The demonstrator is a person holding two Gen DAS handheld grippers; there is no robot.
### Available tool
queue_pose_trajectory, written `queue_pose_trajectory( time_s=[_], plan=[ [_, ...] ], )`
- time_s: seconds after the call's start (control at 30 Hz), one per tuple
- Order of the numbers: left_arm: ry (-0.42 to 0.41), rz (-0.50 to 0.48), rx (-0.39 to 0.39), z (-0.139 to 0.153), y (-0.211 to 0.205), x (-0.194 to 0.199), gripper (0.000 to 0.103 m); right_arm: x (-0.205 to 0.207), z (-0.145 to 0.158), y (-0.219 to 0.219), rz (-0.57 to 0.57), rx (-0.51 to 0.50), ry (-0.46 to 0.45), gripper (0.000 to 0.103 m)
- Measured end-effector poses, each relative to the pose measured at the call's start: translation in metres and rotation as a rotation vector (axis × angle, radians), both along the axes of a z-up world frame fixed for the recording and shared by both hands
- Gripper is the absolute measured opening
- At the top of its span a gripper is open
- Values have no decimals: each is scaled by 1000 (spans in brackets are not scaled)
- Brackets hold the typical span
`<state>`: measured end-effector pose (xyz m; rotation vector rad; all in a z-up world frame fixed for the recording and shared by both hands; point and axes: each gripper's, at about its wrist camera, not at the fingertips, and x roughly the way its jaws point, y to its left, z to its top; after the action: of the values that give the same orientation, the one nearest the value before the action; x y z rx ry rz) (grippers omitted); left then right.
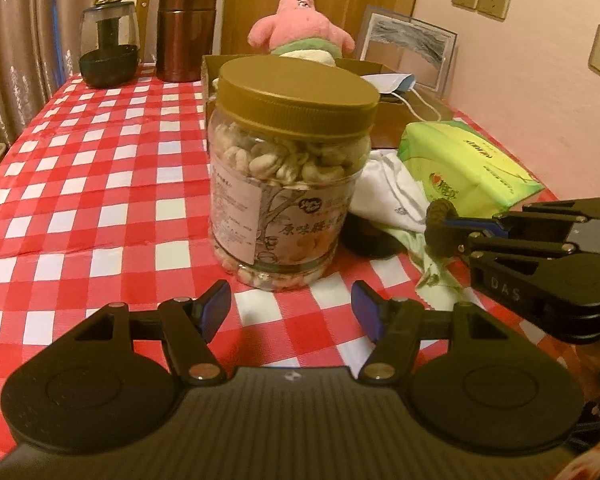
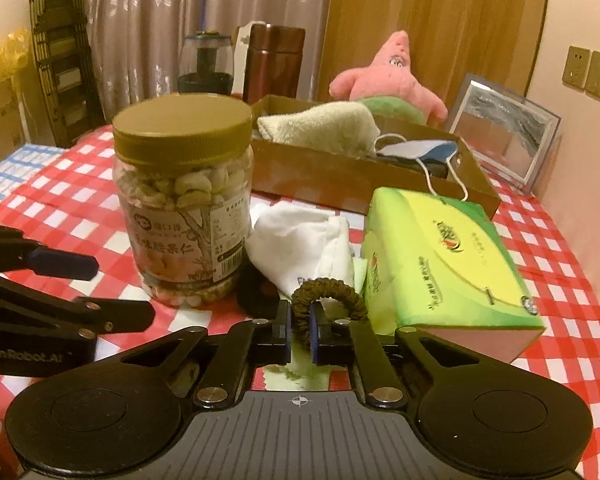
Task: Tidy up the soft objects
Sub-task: 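Grasp the brown scrunchie with the right tool, then grasp and lift the white cloth with the left tool while the right tool holds the scrunchie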
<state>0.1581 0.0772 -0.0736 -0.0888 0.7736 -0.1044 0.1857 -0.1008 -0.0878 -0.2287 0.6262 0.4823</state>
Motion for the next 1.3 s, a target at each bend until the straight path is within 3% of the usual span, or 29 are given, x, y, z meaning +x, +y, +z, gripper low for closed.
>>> queue_pose_trajectory(
  time_s=[0.33, 0.73, 1.07, 1.3],
  plan=[
    [-18, -73, -12, 7, -17, -3, 62, -28, 37, -33, -17, 64, -53, 8],
    [-76, -176, 39, 11, -59, 2, 62, -45, 68, -64, -47, 115, -94, 8],
    [-121, -249, 118, 9, -87, 10, 62, -59, 76, -77, -54, 134, -88, 8],
    [-171, -369, 203, 9, -109, 5, 60, -65, 75, -85, -66, 137, -76, 8]
  ],
)
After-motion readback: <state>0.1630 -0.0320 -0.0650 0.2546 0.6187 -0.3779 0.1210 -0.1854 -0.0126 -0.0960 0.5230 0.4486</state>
